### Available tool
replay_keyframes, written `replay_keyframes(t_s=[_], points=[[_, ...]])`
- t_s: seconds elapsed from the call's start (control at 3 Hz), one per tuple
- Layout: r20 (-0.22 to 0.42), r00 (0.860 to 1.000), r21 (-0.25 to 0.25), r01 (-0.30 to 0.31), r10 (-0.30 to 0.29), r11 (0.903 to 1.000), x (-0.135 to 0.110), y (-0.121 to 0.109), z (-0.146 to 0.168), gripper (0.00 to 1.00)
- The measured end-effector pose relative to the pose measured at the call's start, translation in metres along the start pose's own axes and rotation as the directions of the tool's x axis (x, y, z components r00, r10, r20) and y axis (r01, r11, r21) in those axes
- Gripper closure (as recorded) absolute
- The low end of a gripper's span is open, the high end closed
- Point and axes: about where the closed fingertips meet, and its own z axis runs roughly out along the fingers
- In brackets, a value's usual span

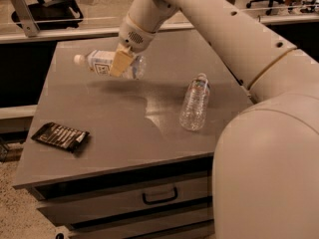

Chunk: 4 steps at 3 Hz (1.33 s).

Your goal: Move blue plastic bottle near rxbar chocolate

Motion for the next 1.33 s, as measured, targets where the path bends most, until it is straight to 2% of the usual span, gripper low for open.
replay_keyframes(t_s=[0.33, 0.67, 1.0, 1.33], points=[[0.002, 0.999, -0.099, 0.051, -0.051, 0.9938, -0.010, 0.038, 0.003, 1.00], [0.034, 0.997, -0.157, 0.077, -0.073, 0.9845, -0.021, 0.067, 0.010, 1.00], [0.097, 0.991, -0.188, 0.110, -0.093, 0.9760, -0.032, 0.095, 0.017, 0.82], [0.065, 0.984, -0.145, 0.175, -0.167, 0.9738, -0.036, 0.120, 0.031, 0.59]])
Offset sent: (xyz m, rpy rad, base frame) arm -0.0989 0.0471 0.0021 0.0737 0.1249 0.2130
